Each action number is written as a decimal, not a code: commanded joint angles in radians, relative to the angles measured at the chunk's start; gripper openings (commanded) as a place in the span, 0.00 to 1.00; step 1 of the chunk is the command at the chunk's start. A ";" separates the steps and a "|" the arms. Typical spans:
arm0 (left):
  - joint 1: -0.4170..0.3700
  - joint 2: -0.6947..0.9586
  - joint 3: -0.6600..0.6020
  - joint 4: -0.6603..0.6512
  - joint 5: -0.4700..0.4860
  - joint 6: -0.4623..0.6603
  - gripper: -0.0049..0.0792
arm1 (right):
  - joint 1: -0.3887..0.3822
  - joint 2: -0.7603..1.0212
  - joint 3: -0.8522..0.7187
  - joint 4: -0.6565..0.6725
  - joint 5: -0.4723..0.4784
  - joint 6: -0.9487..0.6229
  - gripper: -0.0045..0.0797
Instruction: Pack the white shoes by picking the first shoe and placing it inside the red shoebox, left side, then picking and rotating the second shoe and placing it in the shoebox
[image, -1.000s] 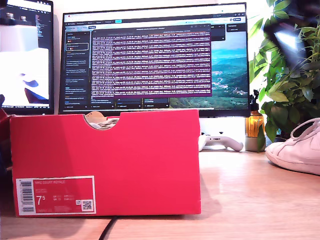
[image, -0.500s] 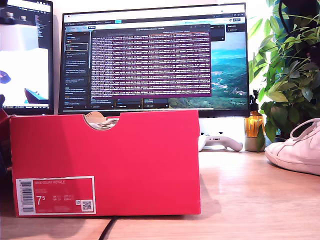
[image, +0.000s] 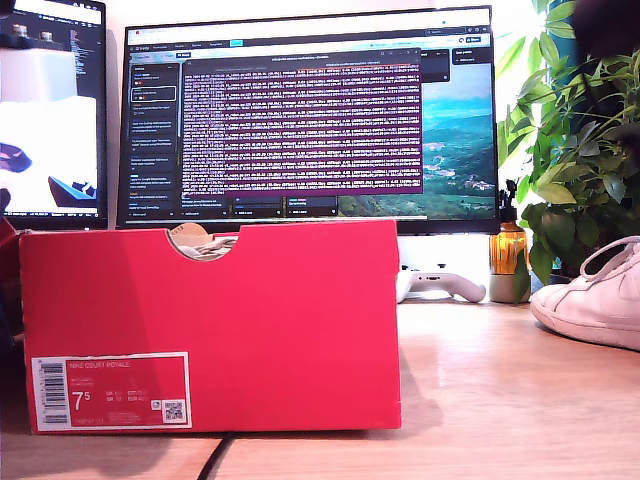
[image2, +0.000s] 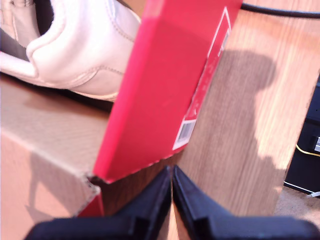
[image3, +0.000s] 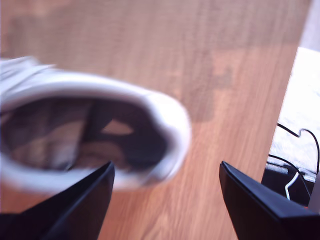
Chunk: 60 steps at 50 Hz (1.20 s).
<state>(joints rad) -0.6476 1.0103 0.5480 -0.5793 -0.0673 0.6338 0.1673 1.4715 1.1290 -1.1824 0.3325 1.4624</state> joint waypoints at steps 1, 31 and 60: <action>-0.003 0.010 0.010 0.004 0.008 -0.006 0.04 | -0.008 -0.017 -0.040 0.027 -0.011 0.006 0.77; -0.003 0.010 0.010 0.004 0.008 -0.006 0.04 | -0.074 -0.017 -0.262 0.282 -0.046 0.076 0.57; -0.003 0.010 0.010 0.004 0.008 -0.006 0.04 | -0.120 -0.018 -0.195 0.214 -0.013 -0.152 0.04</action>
<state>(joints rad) -0.6476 1.0103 0.5480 -0.5789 -0.0647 0.6338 0.0536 1.4708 0.8951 -0.9562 0.3058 1.3590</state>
